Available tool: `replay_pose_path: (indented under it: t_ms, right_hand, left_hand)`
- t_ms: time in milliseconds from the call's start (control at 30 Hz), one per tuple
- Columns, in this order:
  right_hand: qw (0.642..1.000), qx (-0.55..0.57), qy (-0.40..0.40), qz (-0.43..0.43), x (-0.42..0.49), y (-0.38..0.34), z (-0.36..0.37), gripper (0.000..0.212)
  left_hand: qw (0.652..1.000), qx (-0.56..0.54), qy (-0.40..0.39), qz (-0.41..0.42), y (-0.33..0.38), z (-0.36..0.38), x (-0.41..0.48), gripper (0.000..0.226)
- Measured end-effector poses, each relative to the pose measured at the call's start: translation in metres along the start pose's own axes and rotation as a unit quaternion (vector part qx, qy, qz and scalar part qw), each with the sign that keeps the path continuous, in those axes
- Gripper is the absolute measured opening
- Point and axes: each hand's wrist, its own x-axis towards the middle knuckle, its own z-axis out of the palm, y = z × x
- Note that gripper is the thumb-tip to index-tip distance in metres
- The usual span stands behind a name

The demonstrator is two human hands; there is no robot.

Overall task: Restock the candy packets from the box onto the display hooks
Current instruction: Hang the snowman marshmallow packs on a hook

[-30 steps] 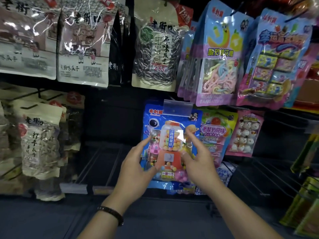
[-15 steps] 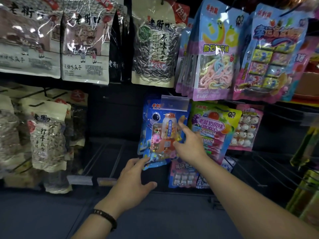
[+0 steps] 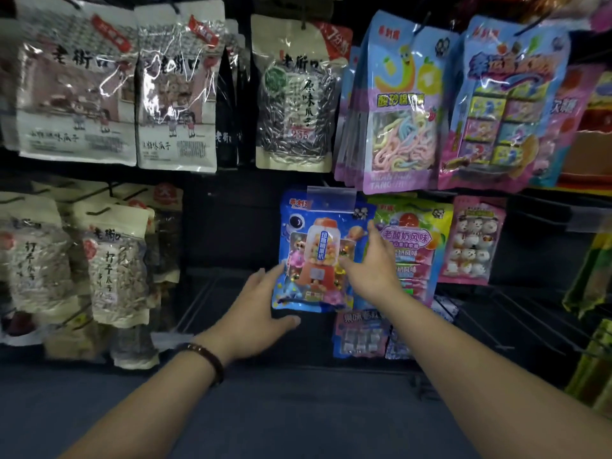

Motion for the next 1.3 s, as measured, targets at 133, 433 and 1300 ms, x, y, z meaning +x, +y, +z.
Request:
replay_pose_path:
  t_ms: [133, 433, 1300]
  right_hand:
    - [1.000, 0.012, 0.003, -0.011, 0.018, -0.011, 0.005, 0.094]
    - [0.998, -0.032, 0.006, -0.048, 0.017, -0.001, 0.022, 0.082]
    - [0.951, -0.139, -0.275, -0.015, -0.116, 0.087, 0.043, 0.017]
  left_hand:
    - [0.999, -0.042, -0.002, -0.020, 0.016, -0.016, 0.048, 0.118]
    - [0.998, -0.049, -0.006, -0.026, 0.019, -0.018, 0.067, 0.089]
    - [0.951, 0.147, -0.266, -0.050, -0.015, 0.015, -0.095, 0.042]
